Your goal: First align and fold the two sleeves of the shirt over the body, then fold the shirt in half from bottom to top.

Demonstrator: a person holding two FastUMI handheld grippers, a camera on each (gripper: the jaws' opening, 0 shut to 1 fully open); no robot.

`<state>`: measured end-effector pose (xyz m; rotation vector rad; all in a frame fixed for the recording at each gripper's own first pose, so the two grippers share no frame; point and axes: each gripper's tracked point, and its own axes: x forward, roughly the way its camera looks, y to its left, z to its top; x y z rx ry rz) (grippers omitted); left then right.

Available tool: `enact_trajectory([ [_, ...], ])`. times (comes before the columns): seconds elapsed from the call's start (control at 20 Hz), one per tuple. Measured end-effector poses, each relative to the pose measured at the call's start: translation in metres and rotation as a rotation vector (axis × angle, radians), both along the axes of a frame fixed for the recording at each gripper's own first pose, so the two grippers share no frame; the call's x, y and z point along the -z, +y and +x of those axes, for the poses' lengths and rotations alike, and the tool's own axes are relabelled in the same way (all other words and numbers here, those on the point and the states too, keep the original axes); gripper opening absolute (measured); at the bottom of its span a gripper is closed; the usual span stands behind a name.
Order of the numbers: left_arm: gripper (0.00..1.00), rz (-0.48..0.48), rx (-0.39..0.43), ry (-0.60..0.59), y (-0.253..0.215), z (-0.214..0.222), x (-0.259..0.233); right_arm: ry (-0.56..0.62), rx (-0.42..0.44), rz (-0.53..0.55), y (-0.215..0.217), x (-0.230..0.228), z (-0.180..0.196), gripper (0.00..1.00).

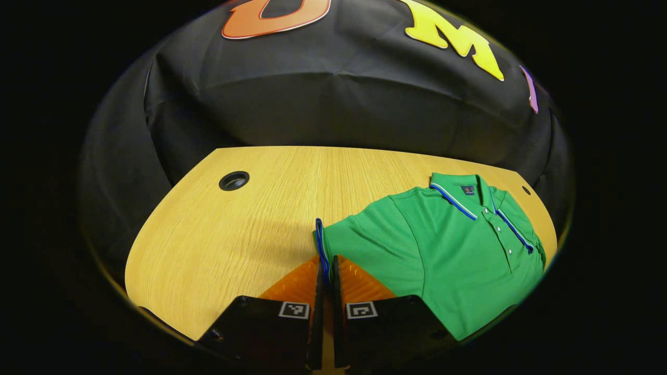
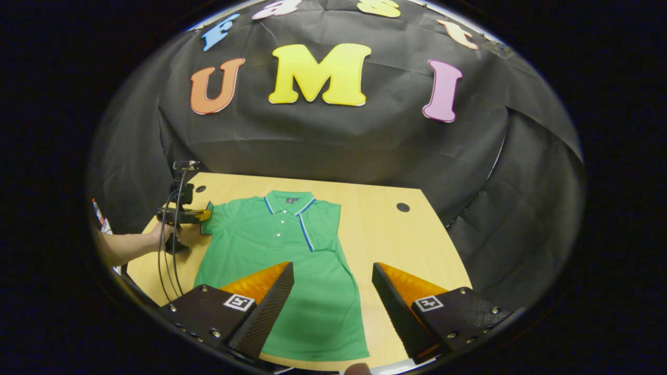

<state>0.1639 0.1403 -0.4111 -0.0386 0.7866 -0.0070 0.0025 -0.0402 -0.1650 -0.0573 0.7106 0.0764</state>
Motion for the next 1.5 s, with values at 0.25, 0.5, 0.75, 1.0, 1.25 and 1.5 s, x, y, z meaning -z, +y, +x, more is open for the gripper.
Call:
enact_trajectory([
  [0.25, 0.04, -0.012, 0.017, -0.009, -0.010, -0.001, -0.015, -0.006, 0.034, 0.015, -0.013, 0.000, -0.004, 0.95],
  [0.5, 0.03, 0.028, 0.087, -0.079, -0.029, 0.012, -0.056, -0.032, 0.065, 0.033, -0.027, -0.006, -0.010, 0.95],
  [0.75, 0.03, 0.046, 0.193, -0.144, -0.082, 0.025, -0.095, -0.046, 0.110, 0.057, -0.046, -0.011, -0.025, 0.95],
  [1.0, 0.03, 0.009, 0.272, -0.119, -0.146, 0.024, -0.090, -0.053, 0.172, 0.056, -0.075, -0.013, -0.044, 0.95],
  [1.25, 0.03, -0.010, 0.284, -0.052, -0.179, 0.018, -0.064, -0.041, 0.227, 0.045, -0.101, -0.010, -0.063, 0.95],
  [1.5, 0.09, -0.056, 0.272, -0.039, -0.196, 0.013, -0.052, -0.018, 0.217, 0.045, -0.105, -0.005, -0.066, 0.95],
])
